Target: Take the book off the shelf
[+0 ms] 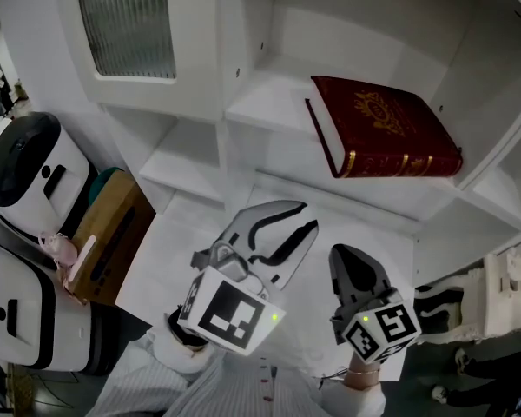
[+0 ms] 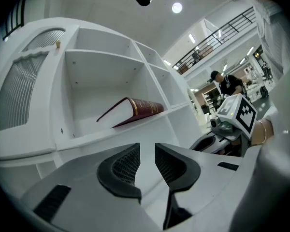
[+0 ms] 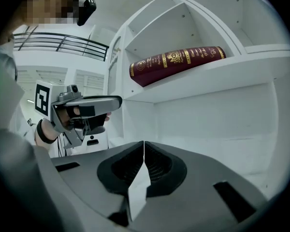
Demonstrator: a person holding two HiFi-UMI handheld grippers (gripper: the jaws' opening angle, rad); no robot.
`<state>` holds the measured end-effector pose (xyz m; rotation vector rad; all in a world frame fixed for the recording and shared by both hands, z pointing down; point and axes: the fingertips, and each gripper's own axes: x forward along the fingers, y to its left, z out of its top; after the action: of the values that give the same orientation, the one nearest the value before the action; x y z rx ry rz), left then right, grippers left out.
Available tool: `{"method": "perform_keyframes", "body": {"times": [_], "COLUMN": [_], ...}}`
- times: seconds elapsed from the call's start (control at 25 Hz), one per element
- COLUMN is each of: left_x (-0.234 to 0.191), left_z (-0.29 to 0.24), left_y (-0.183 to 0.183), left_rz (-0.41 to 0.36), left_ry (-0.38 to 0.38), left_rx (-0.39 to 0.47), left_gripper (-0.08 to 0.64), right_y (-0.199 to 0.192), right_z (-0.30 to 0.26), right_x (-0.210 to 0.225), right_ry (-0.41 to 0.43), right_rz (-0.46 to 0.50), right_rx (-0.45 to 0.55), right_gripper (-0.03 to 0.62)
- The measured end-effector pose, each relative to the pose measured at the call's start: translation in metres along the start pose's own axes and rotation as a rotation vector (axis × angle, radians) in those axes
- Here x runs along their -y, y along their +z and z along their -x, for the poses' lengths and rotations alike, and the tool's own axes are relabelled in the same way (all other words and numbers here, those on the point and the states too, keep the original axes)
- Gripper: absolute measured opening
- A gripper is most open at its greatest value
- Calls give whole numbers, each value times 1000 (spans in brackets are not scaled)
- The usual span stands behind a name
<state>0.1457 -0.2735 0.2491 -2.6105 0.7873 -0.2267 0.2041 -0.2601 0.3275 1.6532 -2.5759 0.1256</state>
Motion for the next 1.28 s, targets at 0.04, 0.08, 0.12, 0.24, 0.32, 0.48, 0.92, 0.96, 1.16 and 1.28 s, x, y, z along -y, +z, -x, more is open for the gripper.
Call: {"method": "perform_keyframes", "body": {"times": [0.04,0.08,0.12,0.24,0.32,0.48,0.92,0.96,1.16,1.28], "left_x": [-2,-3,-4,-7,-8,-12,-30,-32,-40,-45], "left_z": [1,2,3,3,3,-1,-11,-12,-14,-18], "left_y": [1,3,5,12,16,24,39,40,48,51], "left_rz": [-25,-52,-75,-131,-165,-271,-515,-532,-609,-656], "left_ry": [12,21,28,36,41,53,92,95,99,97], "left_rx": [-5,-10,-12,-8,-5,-9,-18,-16,16,24], "left_gripper": [94,109,120,138,153,178,259,268,295,308], "right_y": [-1,-2,-2,0,1,2,1,0,-1,-3], "right_z": [0,0,0,-1,-3,-4,-5,-6,-9,-10], "right_x": [-1,-2,-3,-5,-8,-10,-11,-11,-13,-13], "right_ry": [4,8,11,24,31,38,33,32,33,33], "right_rz": [-10,-17,-22,-31,-24,-20,-19,-20,-25,-26], "right_rx": [1,1,1,7,4,3,-5,-5,-4,-5], "right_gripper": [15,15,17,15,15,15,15,15,15,15]}}
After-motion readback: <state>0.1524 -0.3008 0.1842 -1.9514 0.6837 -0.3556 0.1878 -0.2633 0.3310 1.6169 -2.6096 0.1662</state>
